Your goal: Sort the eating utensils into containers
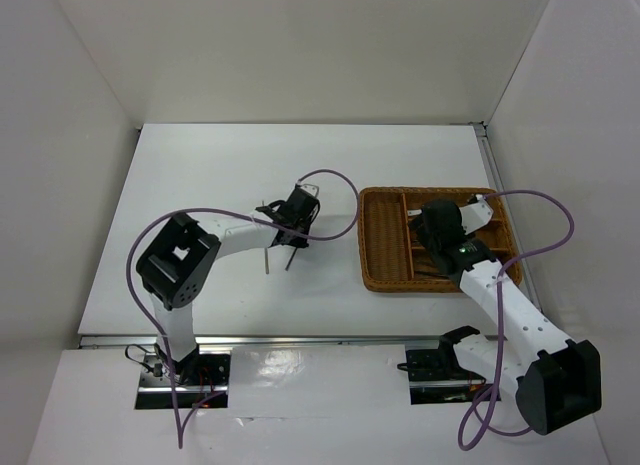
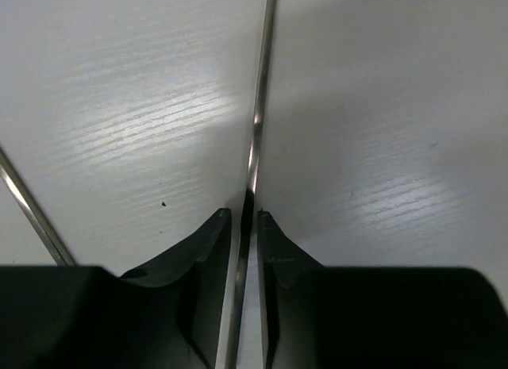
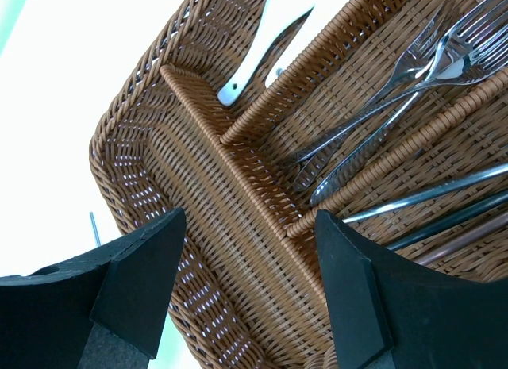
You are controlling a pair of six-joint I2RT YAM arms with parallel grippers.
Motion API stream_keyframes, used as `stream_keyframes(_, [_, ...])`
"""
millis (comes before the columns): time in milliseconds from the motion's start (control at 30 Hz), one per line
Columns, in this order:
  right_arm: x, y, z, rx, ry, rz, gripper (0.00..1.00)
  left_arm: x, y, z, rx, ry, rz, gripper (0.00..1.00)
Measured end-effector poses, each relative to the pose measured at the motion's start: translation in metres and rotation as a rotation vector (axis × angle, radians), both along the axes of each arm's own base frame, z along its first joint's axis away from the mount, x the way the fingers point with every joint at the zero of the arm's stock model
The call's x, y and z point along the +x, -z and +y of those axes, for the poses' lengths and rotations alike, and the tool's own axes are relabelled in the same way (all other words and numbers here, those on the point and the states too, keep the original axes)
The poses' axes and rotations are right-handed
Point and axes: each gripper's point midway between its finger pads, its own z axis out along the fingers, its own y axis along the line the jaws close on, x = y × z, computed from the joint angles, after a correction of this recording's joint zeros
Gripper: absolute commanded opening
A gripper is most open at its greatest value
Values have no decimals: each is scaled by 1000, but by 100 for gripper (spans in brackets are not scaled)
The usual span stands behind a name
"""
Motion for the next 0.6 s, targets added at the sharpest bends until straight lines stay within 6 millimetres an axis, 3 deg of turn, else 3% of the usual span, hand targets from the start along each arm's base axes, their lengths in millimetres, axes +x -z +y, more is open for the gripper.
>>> stream_keyframes(367, [0, -10, -2, 2, 3, -34, 75, 11, 0, -9, 2, -2, 7, 12])
stream_keyframes(600, [-3, -22, -6, 3, 19, -82, 81, 4, -4, -15, -45, 12, 31, 11])
